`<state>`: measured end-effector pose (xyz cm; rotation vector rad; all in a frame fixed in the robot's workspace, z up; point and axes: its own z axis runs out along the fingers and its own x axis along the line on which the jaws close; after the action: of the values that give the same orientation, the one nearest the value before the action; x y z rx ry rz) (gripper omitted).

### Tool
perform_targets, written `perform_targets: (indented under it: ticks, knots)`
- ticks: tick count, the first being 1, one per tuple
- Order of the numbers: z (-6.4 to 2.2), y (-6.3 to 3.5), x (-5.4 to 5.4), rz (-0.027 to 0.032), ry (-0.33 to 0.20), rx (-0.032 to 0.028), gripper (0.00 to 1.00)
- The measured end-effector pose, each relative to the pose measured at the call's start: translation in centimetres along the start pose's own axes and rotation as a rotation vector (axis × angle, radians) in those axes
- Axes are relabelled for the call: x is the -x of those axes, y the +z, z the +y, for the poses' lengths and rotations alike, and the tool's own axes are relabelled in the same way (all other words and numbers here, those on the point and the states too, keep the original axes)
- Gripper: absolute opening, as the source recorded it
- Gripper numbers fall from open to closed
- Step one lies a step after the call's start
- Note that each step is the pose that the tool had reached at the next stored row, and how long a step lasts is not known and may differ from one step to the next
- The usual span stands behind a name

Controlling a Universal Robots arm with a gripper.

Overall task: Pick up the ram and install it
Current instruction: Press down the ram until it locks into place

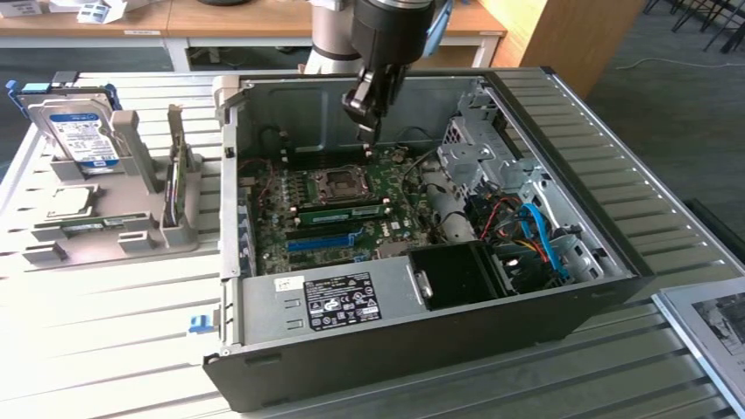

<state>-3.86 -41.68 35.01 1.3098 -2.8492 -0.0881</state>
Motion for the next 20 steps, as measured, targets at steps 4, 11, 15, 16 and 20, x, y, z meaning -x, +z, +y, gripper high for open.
perform_targets:
  ticks: [4, 11, 15, 16, 20]
  knots:
    - [0.00, 0.03, 0.00, -0.0038, 0.073, -0.0015, 0.10]
    - [-0.01, 0.08, 0.00, -0.0105, 0.200, -0.0039, 0.10]
    - [-0.01, 0.11, 0.00, -0.0144, 0.273, -0.0053, 0.10]
    - [-0.01, 0.12, 0.00, -0.0154, 0.291, -0.0057, 0.10]
    - [-0.01, 0.15, 0.00, -0.0191, 0.362, -0.0071, 0.10]
